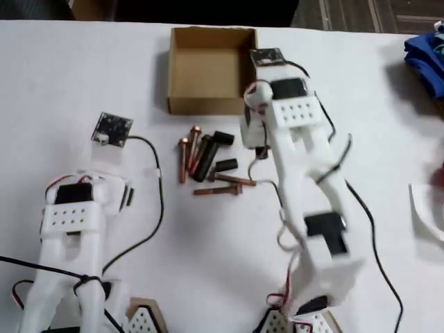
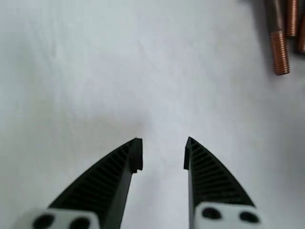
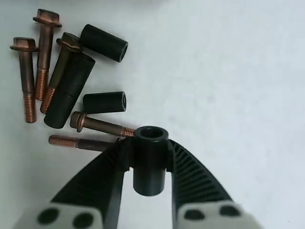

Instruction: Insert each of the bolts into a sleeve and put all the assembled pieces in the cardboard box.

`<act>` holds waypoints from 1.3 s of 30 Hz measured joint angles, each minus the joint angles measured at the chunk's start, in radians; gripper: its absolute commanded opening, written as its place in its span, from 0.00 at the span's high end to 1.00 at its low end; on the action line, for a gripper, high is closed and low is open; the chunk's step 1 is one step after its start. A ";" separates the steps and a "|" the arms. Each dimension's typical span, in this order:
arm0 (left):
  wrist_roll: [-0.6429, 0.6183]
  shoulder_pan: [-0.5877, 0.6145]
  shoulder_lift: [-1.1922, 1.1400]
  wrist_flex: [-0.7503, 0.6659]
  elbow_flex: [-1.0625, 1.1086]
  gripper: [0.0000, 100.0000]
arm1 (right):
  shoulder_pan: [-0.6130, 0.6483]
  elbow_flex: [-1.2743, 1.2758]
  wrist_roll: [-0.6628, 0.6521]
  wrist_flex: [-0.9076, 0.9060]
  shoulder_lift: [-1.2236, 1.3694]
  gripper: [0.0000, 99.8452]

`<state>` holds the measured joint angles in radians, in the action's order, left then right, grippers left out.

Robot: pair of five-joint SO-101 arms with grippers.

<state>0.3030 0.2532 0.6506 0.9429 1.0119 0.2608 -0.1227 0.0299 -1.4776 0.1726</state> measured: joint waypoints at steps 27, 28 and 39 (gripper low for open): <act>-0.612 -0.292 -1.042 0.568 -1.002 0.83 | 0.003 1.386 0.000 1.204 -0.868 0.98; -0.620 -0.308 -1.088 0.628 -1.080 0.83 | 0.003 1.405 0.000 1.223 -0.868 0.98; -0.626 -0.356 -1.386 0.776 -1.679 0.83 | 0.003 1.583 0.000 1.413 -0.868 0.98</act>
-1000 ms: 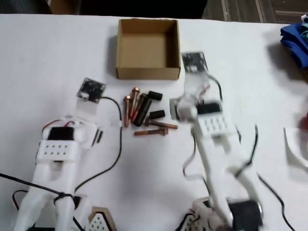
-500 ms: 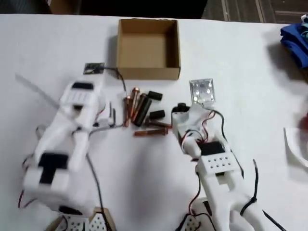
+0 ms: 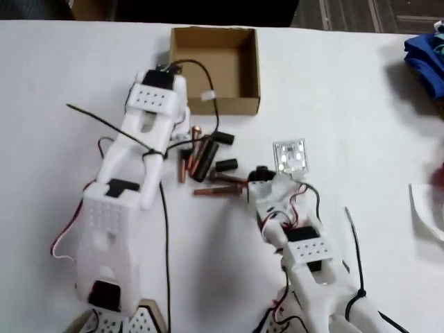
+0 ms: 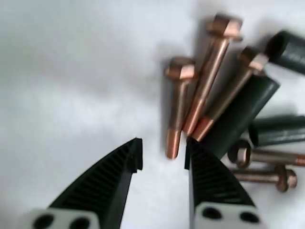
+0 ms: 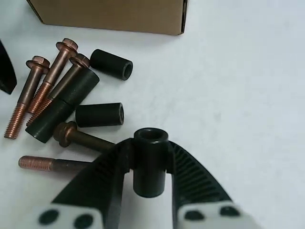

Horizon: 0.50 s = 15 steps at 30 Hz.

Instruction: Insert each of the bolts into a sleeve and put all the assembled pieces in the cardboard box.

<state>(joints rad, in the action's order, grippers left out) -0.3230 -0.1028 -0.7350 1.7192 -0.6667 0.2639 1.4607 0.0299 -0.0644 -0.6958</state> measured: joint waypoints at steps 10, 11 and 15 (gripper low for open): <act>0.000 0.005 -0.232 -0.063 -0.192 0.94 | 0.000 0.055 0.000 0.103 0.000 0.98; 0.000 0.000 -0.252 -0.064 -0.213 0.97 | 0.000 0.055 0.000 0.103 0.000 0.98; -0.006 -0.006 -0.321 -0.061 -0.304 0.96 | 0.000 0.055 0.000 0.106 0.000 0.98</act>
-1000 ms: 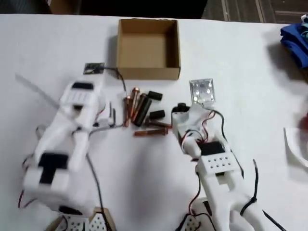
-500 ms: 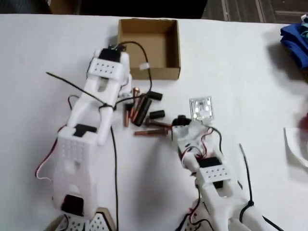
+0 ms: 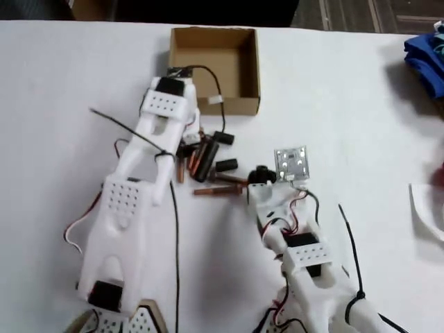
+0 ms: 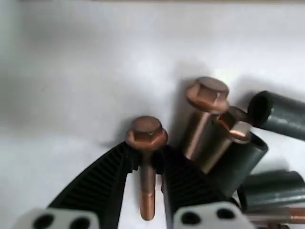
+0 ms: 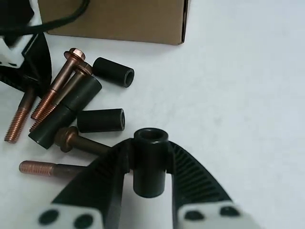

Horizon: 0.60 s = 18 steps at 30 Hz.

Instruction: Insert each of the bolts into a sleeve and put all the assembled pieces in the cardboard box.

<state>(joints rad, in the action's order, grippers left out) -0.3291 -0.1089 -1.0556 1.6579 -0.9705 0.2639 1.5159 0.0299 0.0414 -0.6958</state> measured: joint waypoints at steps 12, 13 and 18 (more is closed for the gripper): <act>0.000 -0.003 -0.080 0.071 -0.163 0.98 | 0.002 0.000 0.000 0.000 0.000 0.98; 0.000 -0.006 -0.081 0.087 -0.183 0.98 | 0.002 0.000 0.000 0.000 0.000 0.98; 0.002 0.003 -0.086 0.112 -0.304 0.98 | 0.000 0.000 0.000 0.003 -0.014 0.98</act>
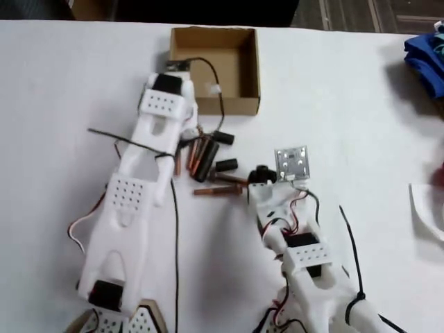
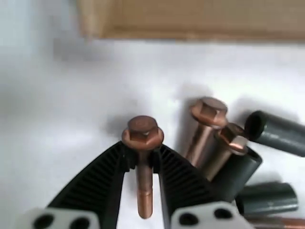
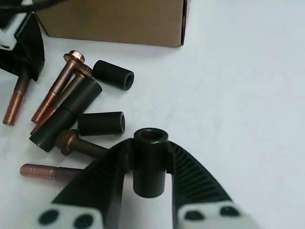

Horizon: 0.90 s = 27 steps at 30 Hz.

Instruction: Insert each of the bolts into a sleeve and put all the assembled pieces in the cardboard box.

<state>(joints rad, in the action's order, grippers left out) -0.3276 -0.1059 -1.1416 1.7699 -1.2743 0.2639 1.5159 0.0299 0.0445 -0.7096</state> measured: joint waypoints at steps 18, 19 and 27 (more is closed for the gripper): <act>-0.008 -0.157 0.773 -0.028 0.617 0.98 | 0.000 0.101 0.000 0.439 -0.002 0.98; -0.008 -0.155 0.838 -0.055 0.686 0.98 | 0.000 0.101 0.000 0.439 -0.002 0.98; -0.008 -0.176 1.413 -0.511 1.386 0.98 | 0.046 0.101 0.000 0.439 -0.002 0.98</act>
<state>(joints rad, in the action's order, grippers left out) -0.3353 -0.2823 0.2716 1.2589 0.1112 0.3099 1.6172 0.0299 0.4833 -0.7112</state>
